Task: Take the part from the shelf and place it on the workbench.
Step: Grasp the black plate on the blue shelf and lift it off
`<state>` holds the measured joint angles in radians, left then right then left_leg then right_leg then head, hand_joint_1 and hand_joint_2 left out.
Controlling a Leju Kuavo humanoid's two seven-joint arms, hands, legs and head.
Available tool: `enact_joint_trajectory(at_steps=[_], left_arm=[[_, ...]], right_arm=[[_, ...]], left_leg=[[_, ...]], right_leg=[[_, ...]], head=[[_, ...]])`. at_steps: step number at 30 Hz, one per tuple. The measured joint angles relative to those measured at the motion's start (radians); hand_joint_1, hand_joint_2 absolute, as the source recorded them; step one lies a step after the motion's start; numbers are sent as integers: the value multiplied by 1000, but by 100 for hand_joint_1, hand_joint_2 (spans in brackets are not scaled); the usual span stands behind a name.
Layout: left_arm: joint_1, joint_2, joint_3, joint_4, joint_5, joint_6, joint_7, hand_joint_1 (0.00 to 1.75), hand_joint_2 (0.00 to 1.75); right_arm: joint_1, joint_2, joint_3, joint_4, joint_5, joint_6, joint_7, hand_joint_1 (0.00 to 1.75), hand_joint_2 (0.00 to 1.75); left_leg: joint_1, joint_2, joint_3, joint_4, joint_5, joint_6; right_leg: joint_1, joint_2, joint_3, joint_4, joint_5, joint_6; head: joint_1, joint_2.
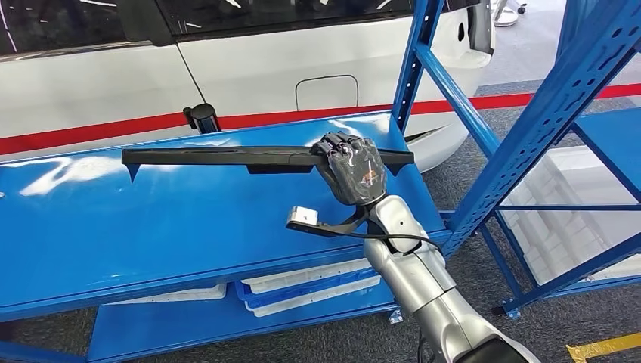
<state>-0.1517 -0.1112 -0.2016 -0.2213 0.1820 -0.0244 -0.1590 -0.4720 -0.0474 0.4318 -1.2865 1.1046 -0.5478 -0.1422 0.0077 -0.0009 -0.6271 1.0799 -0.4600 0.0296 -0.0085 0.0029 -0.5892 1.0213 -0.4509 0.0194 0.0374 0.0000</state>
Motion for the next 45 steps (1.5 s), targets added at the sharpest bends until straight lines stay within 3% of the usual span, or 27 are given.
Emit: enact_joint_trajectory(at_steps=[1, 3, 6, 9, 10, 11, 12, 14, 15, 17, 20, 22, 24, 25, 26, 27, 28, 30, 32, 35, 36, 37, 39, 41, 42, 43, 45], left_arm=[[-1, 0, 1, 0, 0, 0, 0, 0, 0], [-1, 0, 2, 0, 0, 0, -1, 0, 0], [-1, -2, 7, 0, -1, 0, -1, 0, 0], [-2, -6, 11, 0, -4, 0, -1, 0, 0], [-1, -6, 12, 0, -6, 1, -1, 0, 0], [0, -6, 12, 0, -7, 1, -1, 0, 0], [0, -6, 13, 0, -8, 2, 0, 0, 0], [0, -7, 14, 0, -9, 4, 1, 0, 0], [0, -7, 14, 0, -10, 5, 1, 0, 0], [-1, -7, 15, 0, -14, 7, 1, 0, 0], [-1, -7, 16, 0, -20, 8, 1, 0, 0], [-1, -6, 16, 0, -22, 8, 1, 0, 0], [-1, -5, 16, 0, -24, 8, 1, 0, 0], [0, -5, 16, 0, -24, 8, 1, 0, 0], [0, -5, 16, 0, -25, 8, 1, 0, 0], [0, -4, 16, 0, -26, 8, 1, 0, 0], [0, -4, 16, 0, -26, 8, 1, 0, 0], [-2, -4, 16, 0, -26, 8, 1, 0, 0], [-4, -4, 16, 0, -26, 8, 1, 0, 0], [-4, -4, 17, 0, -26, 7, 1, 0, 0], [-4, -4, 17, 0, -26, 7, 1, 0, 0], [-5, -5, 17, 0, -27, 6, 1, 0, 0], [-6, -6, 17, 0, -28, 6, 1, 0, 0], [-6, -6, 17, 0, -29, 5, 2, 0, 0], [-6, -6, 17, 0, -29, 5, 3, 0, 0], [-6, -6, 17, 0, -29, 5, 4, 0, 0], [-7, -6, 17, 0, -29, 5, 6, 0, 0]], right_arm=[[-2, 2, 0, 0, 0, 0, 0, 175, 175], [-4, 3, 0, 1, 0, 0, 1, 175, 175], [-6, 4, 1, 1, 1, 0, 1, 175, 175], [-7, 2, 0, 4, -2, -2, 1, 175, 175], [-5, 0, 0, 5, -3, -3, 1, 175, 175], [-3, -2, 0, 7, -4, -3, 1, 175, 175], [-1, -4, 0, 8, -4, -3, 1, 175, 175], [0, -6, 0, 8, -6, -4, 2, 175, 175], [-1, -6, 0, 7, -6, -5, 3, 175, 175], [-1, -7, 0, 7, -8, -8, 4, 175, 175], [-1, -9, -1, 7, -10, -11, 5, 175, 175], [-1, -9, -2, 7, -9, -13, 6, 175, 175], [1, -8, -2, 7, -9, -13, 7, 175, 175], [3, -8, -2, 7, -9, -13, 7, 175, 175], [6, -8, -2, 7, -9, -13, 8, 175, 175], [9, -8, -2, 7, -9, -13, 8, 175, 175], [11, -8, -2, 7, -9, -13, 9, 175, 175], [12, -8, -2, 5, -9, -13, 10, 175, 175], [12, -8, -3, 3, -9, -13, 11, 175, 175], [12, -9, -4, 2, -9, -13, 11, 175, 175], [12, -10, -5, 2, -9, -14, 11, 175, 175], [13, -11, -6, 2, -9, -15, 12, 175, 175], [17, -15, -10, 2, -9, -20, 13, 175, 175], [27, -20, -12, 2, -9, -25, 14, 175, 175], [33, -21, -13, 2, -10, -27, 14, 175, 175], [38, -23, -14, 2, -10, -27, 14, 175, 175], [43, -23, -17, -1, -10, -27, 14, 175, 175]], left_leg=[[-7, 2, 20, -40, 11, 6], [-14, 5, 24, -56, 13, 8], [-7, 5, 28, -74, 29, 18], [-6, 5, 23, -78, 38, 25], [-7, 5, 21, -78, 39, 26], [-7, 4, 19, -77, 41, 26], [-7, 4, 18, -77, 43, 25], [-7, 3, 17, -74, 44, 22], [-9, 3, 15, -72, 45, 18], [-12, 3, 10, -69, 48, 7], [-10, 3, 2, -64, 46, -12], [-6, 1, -24, -3, -3, -24], [-1, 1, -74, 126, -82, -36], [0, 1, -93, 182, -108, -39], [1, 1, -99, 207, -115, -40], [2, 1, -83, 192, -104, -39], [2, 1, -49, 141, -80, -36], [0, -1, 38, 1, -35, -26], [-6, -2, 77, -70, -19, -15], [-11, 0, 72, -78, -3, 4], [-9, 1, 69, -83, 5, 12], [-7, 3, 65, -88, 13, 20], [-7, 5, 51, -89, 25, 29], [-8, 5, 35, -88, 36, 31], [-8, 4, 29, -87, 41, 29], [-8, 4, 24, -87, 45, 27], [-9, 3, 16, -84, 52, 20]], right_leg=[[1, 0, -1, 0, 0, 1], [2, -3, -3, -1, 2, 4], [2, -5, -23, 36, -20, 10], [0, -5, -105, 219, -103, 5], [-2, -5, -127, 271, -120, 8], [-3, -5, -132, 285, -122, 14], [-4, -5, -116, 258, -109, 22], [-5, -5, -40, 116, -59, 35], [-5, -6, -5, 51, -39, 34], [-2, -5, 24, -9, -20, 20], [-4, -3, 19, -13, -5, -3], [-10, -4, 14, -16, 4, -16], [-9, -4, 4, -16, 11, -22], [-9, -5, -2, -15, 15, -22], [-8, -5, -7, -15, 18, -21], [-8, -4, -11, -15, 22, -20], [-8, -4, -13, -15, 25, -18], [-5, -3, -17, -15, 30, -11], [-3, -4, -20, -15, 37, -1], [-5, -4, -27, -15, 42, 15], [-5, -4, -36, 1, 29, 16], [-5, -4, -52, 38, 4, 14], [-6, -3, -102, 167, -69, 5], [-6, -3, -131, 267, -111, 10], [-7, -3, -118, 263, -109, 17], [-8, -4, -84, 218, -95, 25], [-8, -4, 14, 70, -58, 33]], head=[[0, 0], [0, 0], [1, 0], [4, 0], [4, 0], [4, 0], [4, 0], [4, 0], [4, 0], [3, 0], [3, 0], [1, 0], [0, 0], [0, 0], [0, 0], [0, 0], [0, 0], [0, 0], [1, 0], [1, 0], [2, 0], [3, 0], [4, 0], [4, 0], [4, 0], [4, 0], [4, 0]])
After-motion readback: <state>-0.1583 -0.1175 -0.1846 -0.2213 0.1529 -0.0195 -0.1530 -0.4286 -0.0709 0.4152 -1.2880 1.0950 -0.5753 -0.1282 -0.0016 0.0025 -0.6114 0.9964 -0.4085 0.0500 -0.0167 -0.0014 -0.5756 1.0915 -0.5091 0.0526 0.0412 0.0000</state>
